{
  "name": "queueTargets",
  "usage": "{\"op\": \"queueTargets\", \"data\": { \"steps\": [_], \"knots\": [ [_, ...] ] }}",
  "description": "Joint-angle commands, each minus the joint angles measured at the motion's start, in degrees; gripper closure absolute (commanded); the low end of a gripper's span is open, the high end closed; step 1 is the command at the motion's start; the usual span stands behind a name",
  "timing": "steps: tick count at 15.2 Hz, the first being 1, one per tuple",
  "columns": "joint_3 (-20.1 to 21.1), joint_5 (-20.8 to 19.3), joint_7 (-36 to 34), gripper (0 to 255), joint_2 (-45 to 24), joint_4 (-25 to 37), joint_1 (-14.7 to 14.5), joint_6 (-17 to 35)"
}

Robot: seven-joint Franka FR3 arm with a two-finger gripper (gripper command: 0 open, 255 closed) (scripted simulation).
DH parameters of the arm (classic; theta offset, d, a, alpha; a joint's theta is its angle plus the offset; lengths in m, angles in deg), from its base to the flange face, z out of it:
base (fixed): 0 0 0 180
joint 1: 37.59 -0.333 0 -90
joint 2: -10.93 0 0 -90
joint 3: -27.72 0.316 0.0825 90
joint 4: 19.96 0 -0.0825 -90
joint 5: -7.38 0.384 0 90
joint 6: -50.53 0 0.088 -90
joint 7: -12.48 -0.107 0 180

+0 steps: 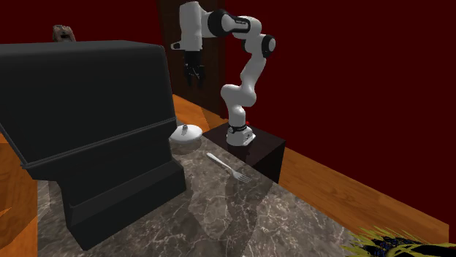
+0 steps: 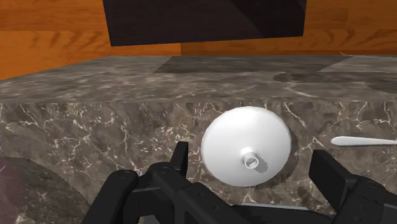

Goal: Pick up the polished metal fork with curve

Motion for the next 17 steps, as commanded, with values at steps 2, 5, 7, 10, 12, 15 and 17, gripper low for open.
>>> {"op": "queueTargets", "data": {
  "steps": [2,5,7,10,12,15,17],
  "knots": [
    [0.3,0.2,1.3,0,-1.6,0.2,-0.9,1.4],
    [1.1,0.7,5.1,0,-6.6,1.2,-3.6,5.4],
    [1.7,1.1,7.6,0,-9.9,2.0,-5.3,7.9],
    [2.8,1.6,11.3,0,-14.8,3.5,-7.8,11.2],
    [3.6,1.8,13.8,0,-18.1,4.7,-9.4,13.3],
    [4.9,2.1,17.3,0,-22.7,6.6,-11.6,16.0],
    [5.9,2.2,19.7,0,-25.8,7.9,-13.0,17.7]
  ]
}}
